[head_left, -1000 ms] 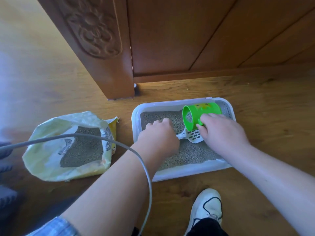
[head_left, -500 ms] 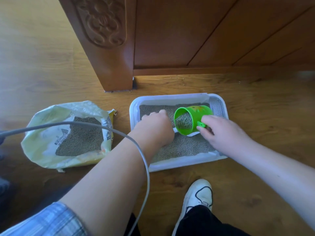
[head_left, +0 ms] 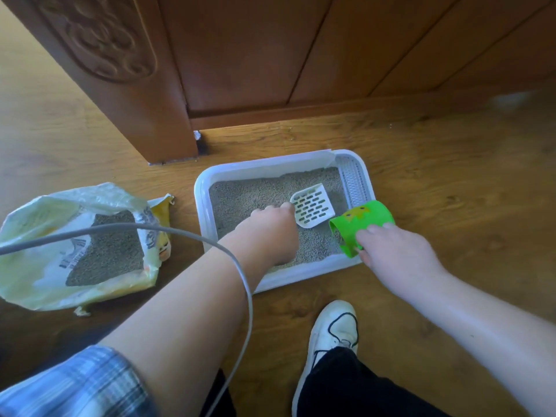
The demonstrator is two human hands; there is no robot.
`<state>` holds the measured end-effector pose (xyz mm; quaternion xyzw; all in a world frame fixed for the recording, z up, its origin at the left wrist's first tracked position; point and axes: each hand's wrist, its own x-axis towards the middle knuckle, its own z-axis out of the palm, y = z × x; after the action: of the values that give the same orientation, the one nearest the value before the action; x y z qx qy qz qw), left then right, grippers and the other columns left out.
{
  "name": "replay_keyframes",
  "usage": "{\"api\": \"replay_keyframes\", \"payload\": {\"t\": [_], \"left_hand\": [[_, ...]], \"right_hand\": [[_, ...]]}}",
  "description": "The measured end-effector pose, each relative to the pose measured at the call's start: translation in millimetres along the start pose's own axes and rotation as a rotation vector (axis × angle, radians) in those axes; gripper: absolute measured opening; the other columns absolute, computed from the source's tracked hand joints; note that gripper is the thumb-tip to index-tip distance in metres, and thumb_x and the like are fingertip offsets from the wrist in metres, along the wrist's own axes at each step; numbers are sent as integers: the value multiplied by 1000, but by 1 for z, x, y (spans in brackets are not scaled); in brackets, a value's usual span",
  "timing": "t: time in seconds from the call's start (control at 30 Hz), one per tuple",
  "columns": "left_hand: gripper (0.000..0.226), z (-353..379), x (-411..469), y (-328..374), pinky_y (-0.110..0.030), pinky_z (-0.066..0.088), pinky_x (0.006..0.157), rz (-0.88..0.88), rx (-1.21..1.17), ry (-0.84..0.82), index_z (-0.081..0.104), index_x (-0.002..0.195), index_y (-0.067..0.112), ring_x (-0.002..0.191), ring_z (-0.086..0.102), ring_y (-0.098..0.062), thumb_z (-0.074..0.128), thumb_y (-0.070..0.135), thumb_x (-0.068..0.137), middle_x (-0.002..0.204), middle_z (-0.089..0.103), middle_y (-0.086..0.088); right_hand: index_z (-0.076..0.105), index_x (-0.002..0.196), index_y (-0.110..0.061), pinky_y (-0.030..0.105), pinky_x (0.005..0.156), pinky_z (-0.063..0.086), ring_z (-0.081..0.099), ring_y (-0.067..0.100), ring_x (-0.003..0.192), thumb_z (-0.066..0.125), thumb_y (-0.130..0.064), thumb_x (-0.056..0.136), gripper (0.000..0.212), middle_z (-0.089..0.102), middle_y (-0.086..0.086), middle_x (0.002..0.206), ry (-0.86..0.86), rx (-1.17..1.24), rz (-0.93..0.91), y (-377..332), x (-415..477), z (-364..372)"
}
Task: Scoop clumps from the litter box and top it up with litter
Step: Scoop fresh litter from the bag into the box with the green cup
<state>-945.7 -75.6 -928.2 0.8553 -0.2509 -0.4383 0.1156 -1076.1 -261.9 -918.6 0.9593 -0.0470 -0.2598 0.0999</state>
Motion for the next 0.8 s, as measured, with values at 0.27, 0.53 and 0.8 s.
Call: {"api": "replay_keyframes", "payload": {"t": [0.27,0.53,0.8], "left_hand": [[49,21,19,23,-42,45,81,55,42,-23,35,138,16,101,46,-30,41,12,89,122,53,-11],[42,29,32,35,-36,43,66,117,116,-40,39,134,14,90,55,-28,46,12,92,112,57,-12],[46,35,42,39,-36,43,71,118,126,-52,37,139,14,98,54,-29,44,14,94,124,55,-13]], "right_hand": [[57,90,-24,31,54,37,61,23,88,58,-37,93,13,59,-4,85,41,17,75,13,0,15],[54,96,-25,36,66,50,59,24,97,48,-40,97,17,59,-4,94,19,107,100,24,-7,13],[55,97,-25,32,61,40,59,23,100,48,-38,98,15,60,-4,96,21,72,136,31,-9,19]]}}
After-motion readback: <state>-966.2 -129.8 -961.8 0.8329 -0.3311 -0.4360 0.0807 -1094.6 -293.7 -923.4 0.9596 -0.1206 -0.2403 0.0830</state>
